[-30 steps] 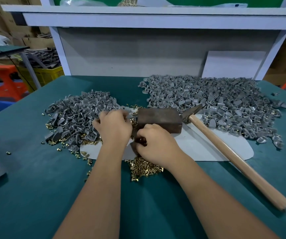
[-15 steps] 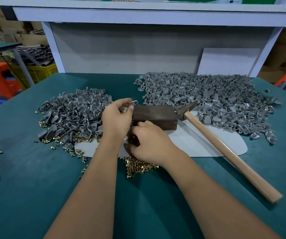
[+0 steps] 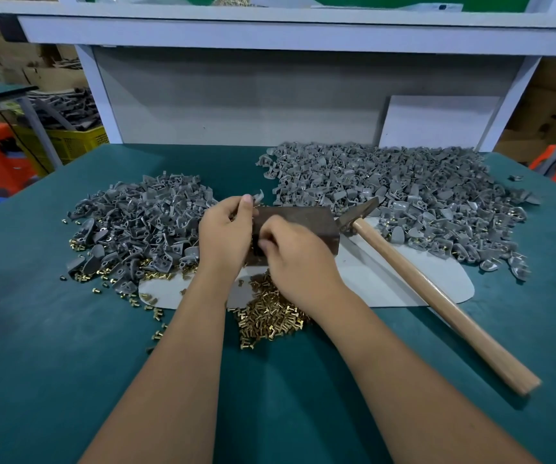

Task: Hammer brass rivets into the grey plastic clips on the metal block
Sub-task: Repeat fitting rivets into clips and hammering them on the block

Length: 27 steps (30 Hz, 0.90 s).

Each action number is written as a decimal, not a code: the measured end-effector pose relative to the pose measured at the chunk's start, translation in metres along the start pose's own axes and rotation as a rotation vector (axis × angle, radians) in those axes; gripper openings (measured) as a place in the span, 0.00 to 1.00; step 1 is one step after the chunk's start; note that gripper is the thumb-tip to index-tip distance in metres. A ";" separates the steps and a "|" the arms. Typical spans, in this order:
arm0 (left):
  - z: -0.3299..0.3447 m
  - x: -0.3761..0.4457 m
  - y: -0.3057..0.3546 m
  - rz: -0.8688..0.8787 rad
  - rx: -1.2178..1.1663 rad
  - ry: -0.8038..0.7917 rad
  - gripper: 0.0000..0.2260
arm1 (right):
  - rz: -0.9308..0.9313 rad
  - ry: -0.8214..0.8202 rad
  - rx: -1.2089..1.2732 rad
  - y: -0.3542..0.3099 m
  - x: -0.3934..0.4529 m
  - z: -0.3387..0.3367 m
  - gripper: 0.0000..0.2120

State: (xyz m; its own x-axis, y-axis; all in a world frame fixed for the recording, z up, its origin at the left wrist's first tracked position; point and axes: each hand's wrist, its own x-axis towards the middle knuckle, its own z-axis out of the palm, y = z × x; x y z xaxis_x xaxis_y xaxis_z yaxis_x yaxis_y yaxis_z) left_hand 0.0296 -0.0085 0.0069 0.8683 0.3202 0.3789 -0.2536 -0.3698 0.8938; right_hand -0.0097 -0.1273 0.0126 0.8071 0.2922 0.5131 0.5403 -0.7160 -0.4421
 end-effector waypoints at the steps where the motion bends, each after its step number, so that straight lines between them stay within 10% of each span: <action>1: 0.000 -0.002 0.001 0.017 0.014 -0.015 0.15 | 0.026 0.068 0.021 0.003 0.002 -0.001 0.03; 9: 0.010 -0.007 0.006 0.202 0.154 -0.179 0.08 | 0.354 0.378 0.245 0.032 0.010 -0.015 0.07; 27: 0.016 -0.007 0.002 0.139 0.195 -0.254 0.04 | 0.284 0.265 0.336 0.035 0.018 -0.008 0.19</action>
State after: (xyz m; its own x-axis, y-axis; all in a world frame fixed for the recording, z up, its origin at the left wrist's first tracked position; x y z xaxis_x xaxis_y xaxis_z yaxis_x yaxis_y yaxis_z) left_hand 0.0299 -0.0251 0.0022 0.9158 0.0369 0.3998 -0.3117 -0.5624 0.7659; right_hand 0.0220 -0.1522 0.0123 0.8685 -0.0869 0.4881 0.3900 -0.4881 -0.7808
